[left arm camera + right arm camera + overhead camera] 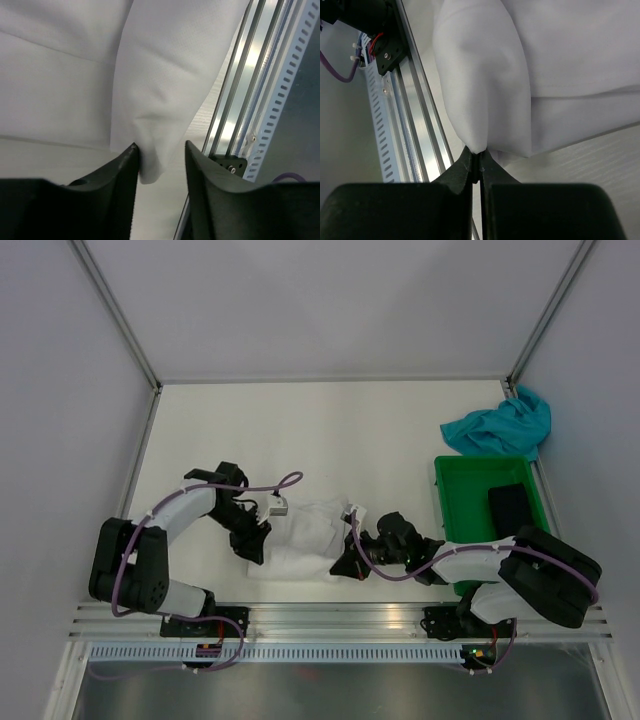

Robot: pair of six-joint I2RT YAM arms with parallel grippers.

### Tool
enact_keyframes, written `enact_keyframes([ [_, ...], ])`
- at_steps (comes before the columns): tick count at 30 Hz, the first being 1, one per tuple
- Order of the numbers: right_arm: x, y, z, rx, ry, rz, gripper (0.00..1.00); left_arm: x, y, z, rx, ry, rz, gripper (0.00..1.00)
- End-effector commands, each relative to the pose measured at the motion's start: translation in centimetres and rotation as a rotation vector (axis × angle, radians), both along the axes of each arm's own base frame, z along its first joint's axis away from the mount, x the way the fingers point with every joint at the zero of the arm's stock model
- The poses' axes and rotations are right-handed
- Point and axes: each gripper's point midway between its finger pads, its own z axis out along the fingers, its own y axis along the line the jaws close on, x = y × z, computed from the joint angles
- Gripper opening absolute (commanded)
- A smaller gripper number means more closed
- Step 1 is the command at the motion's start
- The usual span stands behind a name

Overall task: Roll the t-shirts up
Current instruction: Roll the tshirt

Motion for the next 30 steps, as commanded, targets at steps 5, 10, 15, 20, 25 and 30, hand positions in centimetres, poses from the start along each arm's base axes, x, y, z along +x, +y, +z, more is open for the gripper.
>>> enact_keyframes([
  [5, -1.0, 1.7, 2.0, 0.053, 0.079, 0.073, 0.0, -0.9, -0.3, -1.4, 0.002, 0.079, 0.053, 0.06],
  [10, -4.9, 0.9, 3.0, 0.09, 0.216, 0.183, 0.0, -2.2, -0.4, 0.8, -0.039, 0.075, 0.021, 0.02],
  [15, -4.6, 0.5, 2.9, 0.072, 0.286, 0.193, 0.0, -0.7, -0.6, 0.9, -0.012, 0.087, 0.068, 0.02],
  [20, 0.4, -1.4, -0.3, -0.041, 0.274, 0.03, 0.1, 1.4, -0.6, -1.3, 0.05, 0.133, 0.123, 0.02],
  [25, 0.4, -2.5, -3.6, -0.153, 0.32, -0.009, 0.2, 2.4, -1.3, -1.8, 0.034, 0.155, 0.136, 0.02],
  [30, 0.8, -3.7, -5.5, -0.228, 0.328, -0.085, 0.22, 2.7, -1.5, -1.8, 0.027, 0.153, 0.144, 0.03],
])
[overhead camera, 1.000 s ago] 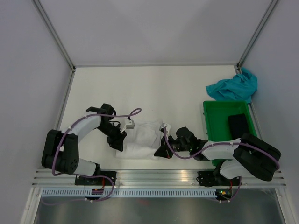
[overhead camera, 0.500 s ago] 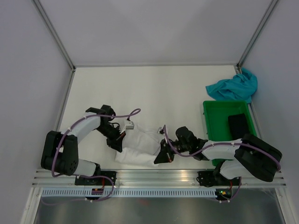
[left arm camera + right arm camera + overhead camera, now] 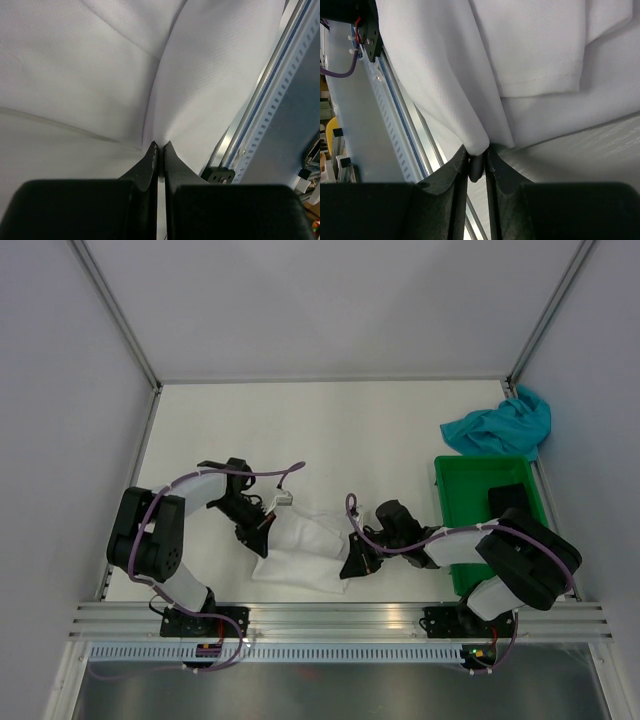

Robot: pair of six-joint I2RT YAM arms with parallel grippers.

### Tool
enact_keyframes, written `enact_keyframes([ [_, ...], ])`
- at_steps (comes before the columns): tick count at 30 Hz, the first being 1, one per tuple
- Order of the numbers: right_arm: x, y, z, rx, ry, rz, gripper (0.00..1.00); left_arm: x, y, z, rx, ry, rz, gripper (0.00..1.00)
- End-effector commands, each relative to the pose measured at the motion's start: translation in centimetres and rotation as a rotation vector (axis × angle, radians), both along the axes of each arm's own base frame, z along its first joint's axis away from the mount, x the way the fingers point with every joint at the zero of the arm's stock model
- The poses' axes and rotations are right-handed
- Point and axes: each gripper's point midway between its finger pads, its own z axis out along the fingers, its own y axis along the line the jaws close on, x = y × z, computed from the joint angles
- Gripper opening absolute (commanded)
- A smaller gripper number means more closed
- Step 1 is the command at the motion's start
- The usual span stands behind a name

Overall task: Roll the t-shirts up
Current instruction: Roll the tshirt

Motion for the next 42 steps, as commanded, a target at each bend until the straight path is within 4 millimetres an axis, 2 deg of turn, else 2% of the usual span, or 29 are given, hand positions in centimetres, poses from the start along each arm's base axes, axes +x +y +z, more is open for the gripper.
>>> enact_keyframes([
  [1, 0.8, -1.3, -2.0, -0.108, -0.021, -0.056, 0.26, 1.5, -0.8, 0.5, -0.028, -0.028, 0.03, 0.04],
  [4, 1.5, -1.3, -1.4, -0.115, -0.059, -0.075, 0.26, 1.2, -0.8, 0.3, -0.023, -0.011, 0.035, 0.08],
  [5, 1.9, -1.2, -1.1, -0.111, -0.075, -0.074, 0.24, 1.2, -0.7, 0.2, -0.02, -0.011, 0.035, 0.22],
  [7, 2.1, -1.3, -0.6, -0.116, -0.114, -0.056, 0.15, 1.3, -0.9, 1.1, -0.036, -0.027, 0.028, 0.34],
  [10, 2.4, -1.4, -0.3, -0.141, -0.153, -0.017, 0.1, 3.2, -1.9, 3.7, -0.093, -0.109, 0.045, 0.41],
  [11, 2.8, -1.2, 0.0, -0.139, -0.169, -0.007, 0.1, 4.5, -2.4, 4.8, -0.114, -0.153, 0.056, 0.45],
  [13, 2.7, -1.2, 0.0, -0.147, -0.179, 0.022, 0.1, 6.2, -2.8, 5.9, -0.111, -0.193, 0.112, 0.48],
  [14, 2.9, -1.0, 0.3, -0.14, -0.191, 0.03, 0.1, 8.1, -2.9, 6.1, -0.102, -0.26, 0.133, 0.5],
  [17, 3.3, -0.7, 0.4, -0.139, -0.212, 0.047, 0.1, 11.5, -2.1, 4.6, -0.004, -0.333, 0.224, 0.5],
  [20, 3.5, -0.4, 0.2, -0.153, -0.208, 0.063, 0.1, 13.3, -1.1, 2.4, 0.085, -0.354, 0.263, 0.52],
  [22, 3.6, -0.4, 0.0, -0.158, -0.208, 0.068, 0.1, 13.9, -0.4, 1.2, 0.132, -0.36, 0.269, 0.55],
  [27, 3.7, -0.3, -0.3, -0.165, -0.202, 0.076, 0.1, 14.9, -0.7, 0.1, 0.129, -0.384, 0.27, 0.61],
  [30, 3.6, -0.2, -0.3, -0.165, -0.191, 0.083, 0.09, 14.7, -0.8, -1.0, 0.133, -0.356, 0.264, 0.59],
  [32, 3.5, -0.1, 0.0, -0.154, -0.184, 0.086, 0.09, 13.9, -0.9, -1.6, 0.122, -0.329, 0.249, 0.47],
  [33, 3.3, 0.0, 0.3, -0.147, -0.167, 0.076, 0.09, 13.4, -1.0, -1.8, 0.113, -0.317, 0.24, 0.32],
  [37, 2.7, 0.0, 1.1, -0.129, -0.118, 0.051, 0.07, 11.5, -0.4, -2.7, 0.128, -0.301, 0.207, 0.03],
  [42, 1.3, -0.3, 1.8, -0.102, -0.056, 0.057, 0.05, 11.6, 1.3, -3.5, 0.199, -0.311, 0.233, 0.02],
])
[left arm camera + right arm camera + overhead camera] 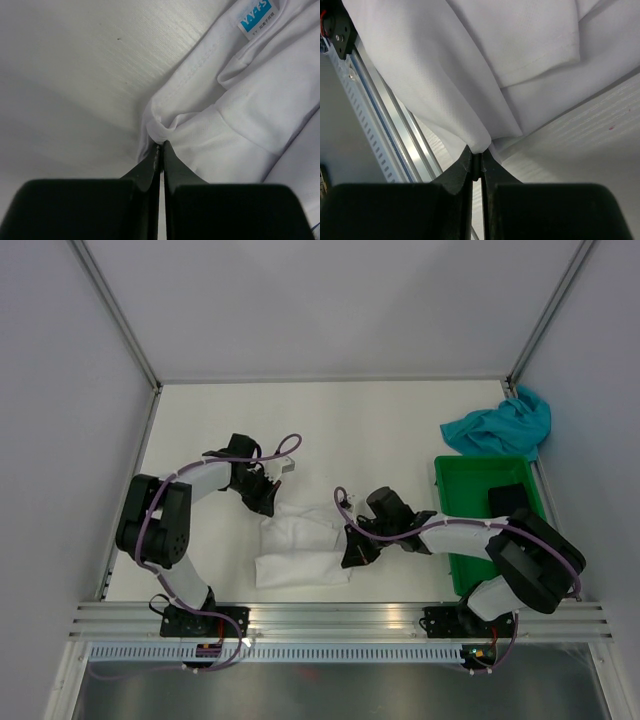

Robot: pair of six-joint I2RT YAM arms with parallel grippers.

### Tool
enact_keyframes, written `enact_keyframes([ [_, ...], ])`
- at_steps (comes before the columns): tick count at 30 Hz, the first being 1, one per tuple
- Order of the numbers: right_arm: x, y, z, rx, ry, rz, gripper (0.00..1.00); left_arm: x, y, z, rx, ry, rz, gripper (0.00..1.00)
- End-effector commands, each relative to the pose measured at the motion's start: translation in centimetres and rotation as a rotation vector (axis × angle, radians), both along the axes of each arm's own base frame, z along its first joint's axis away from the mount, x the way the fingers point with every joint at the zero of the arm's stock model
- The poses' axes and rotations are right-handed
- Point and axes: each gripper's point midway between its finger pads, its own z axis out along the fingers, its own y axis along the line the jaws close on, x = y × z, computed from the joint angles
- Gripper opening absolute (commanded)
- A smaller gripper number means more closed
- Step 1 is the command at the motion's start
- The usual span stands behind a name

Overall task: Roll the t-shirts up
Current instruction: Roll the tshirt

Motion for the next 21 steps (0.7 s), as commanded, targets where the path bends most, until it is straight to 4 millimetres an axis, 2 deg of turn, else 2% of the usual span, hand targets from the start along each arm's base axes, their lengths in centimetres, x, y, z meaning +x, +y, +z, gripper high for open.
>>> enact_keyframes([
  [1, -1.6, -0.3, 0.8, 0.023, 0.078, 0.004, 0.04, -0.5, 2.1, -1.4, 0.083, 0.008, 0.027, 0.02],
  [9, -4.3, -1.6, 0.0, 0.023, 0.18, 0.034, 0.01, 0.3, 3.0, -1.2, 0.127, -0.037, 0.046, 0.02],
  [11, -4.0, -1.6, -0.2, 0.023, 0.177, 0.021, 0.01, 0.3, 3.0, -1.2, 0.128, -0.038, 0.042, 0.02],
  [16, -2.2, -0.1, 0.4, 0.047, 0.156, 0.021, 0.01, 0.1, 2.0, -0.4, 0.067, -0.041, 0.025, 0.03],
  [21, -1.3, 0.3, 0.1, 0.024, 0.14, 0.032, 0.02, 0.4, 1.4, 0.7, 0.032, -0.065, 0.014, 0.1],
])
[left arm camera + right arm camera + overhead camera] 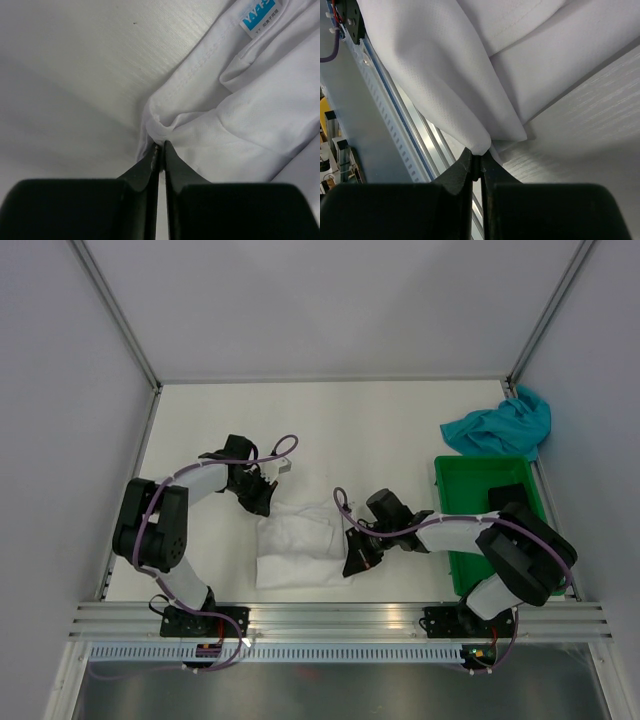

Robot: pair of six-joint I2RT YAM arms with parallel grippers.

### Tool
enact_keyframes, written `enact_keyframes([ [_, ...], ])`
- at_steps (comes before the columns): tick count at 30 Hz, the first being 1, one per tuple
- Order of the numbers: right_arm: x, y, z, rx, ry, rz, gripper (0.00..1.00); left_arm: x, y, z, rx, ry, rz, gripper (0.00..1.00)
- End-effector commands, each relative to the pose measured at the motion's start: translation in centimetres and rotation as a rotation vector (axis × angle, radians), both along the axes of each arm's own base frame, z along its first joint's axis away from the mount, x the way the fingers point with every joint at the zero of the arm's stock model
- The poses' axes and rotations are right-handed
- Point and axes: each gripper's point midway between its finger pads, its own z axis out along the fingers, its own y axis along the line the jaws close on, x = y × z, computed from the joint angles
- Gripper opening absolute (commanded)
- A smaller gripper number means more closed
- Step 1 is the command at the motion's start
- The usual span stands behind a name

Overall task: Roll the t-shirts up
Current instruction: Roll the tshirt

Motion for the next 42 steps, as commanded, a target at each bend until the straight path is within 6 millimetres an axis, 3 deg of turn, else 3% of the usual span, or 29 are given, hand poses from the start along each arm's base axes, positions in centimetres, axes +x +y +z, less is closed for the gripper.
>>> enact_keyframes([
  [1, 1.1, 0.8, 0.5, 0.015, -0.029, 0.014, 0.04, 0.4, 0.3, 0.7, 0.002, -0.037, -0.008, 0.14],
  [3, 1.2, 0.9, 0.3, 0.007, -0.03, 0.011, 0.08, 0.6, 0.2, 1.3, -0.007, -0.051, -0.011, 0.29],
  [6, 1.8, 0.9, 0.0, -0.01, -0.049, -0.007, 0.2, 0.8, -0.2, 2.9, -0.027, -0.073, -0.02, 0.42],
  [10, 2.4, 0.8, 0.2, -0.02, -0.079, -0.022, 0.37, 0.8, -0.9, 7.5, -0.087, -0.16, -0.048, 0.51],
  [13, 2.7, 0.5, 0.3, -0.048, -0.1, -0.031, 0.46, -0.1, -1.0, 9.9, -0.108, -0.195, -0.081, 0.56],
  [17, 3.6, 0.0, 0.9, -0.073, -0.16, -0.052, 0.53, -2.1, -0.8, 11.0, -0.116, -0.185, -0.117, 0.56],
  [22, 4.7, -0.4, 2.5, -0.071, -0.255, -0.078, 0.56, -8.2, -1.2, 12.4, -0.183, -0.054, -0.219, 0.56],
  [25, 4.3, -0.1, 2.2, -0.063, -0.226, -0.062, 0.55, -11.6, -1.8, 11.5, -0.195, 0.001, -0.305, 0.59],
  [26, 4.3, -0.1, 1.9, -0.069, -0.215, -0.06, 0.54, -13.0, -1.7, 10.2, -0.169, 0.038, -0.336, 0.6],
  [29, 3.9, -0.3, 1.0, -0.086, -0.19, -0.055, 0.54, -14.4, -1.4, 8.2, -0.115, 0.075, -0.364, 0.63],
  [32, 4.4, 0.0, 1.7, -0.06, -0.218, -0.068, 0.55, -15.2, -1.7, 7.1, -0.095, 0.08, -0.388, 0.67],
  [36, 5.3, 0.1, 2.9, -0.055, -0.283, -0.064, 0.55, -14.7, -1.7, 4.6, -0.041, 0.099, -0.367, 0.67],
  [39, 5.5, -0.1, 3.4, -0.073, -0.302, -0.047, 0.55, -13.8, -1.8, 3.3, -0.015, 0.127, -0.32, 0.57],
  [42, 6.0, -0.3, 4.5, -0.076, -0.361, -0.029, 0.55, -13.3, -1.8, 2.7, -0.001, 0.129, -0.311, 0.26],
])
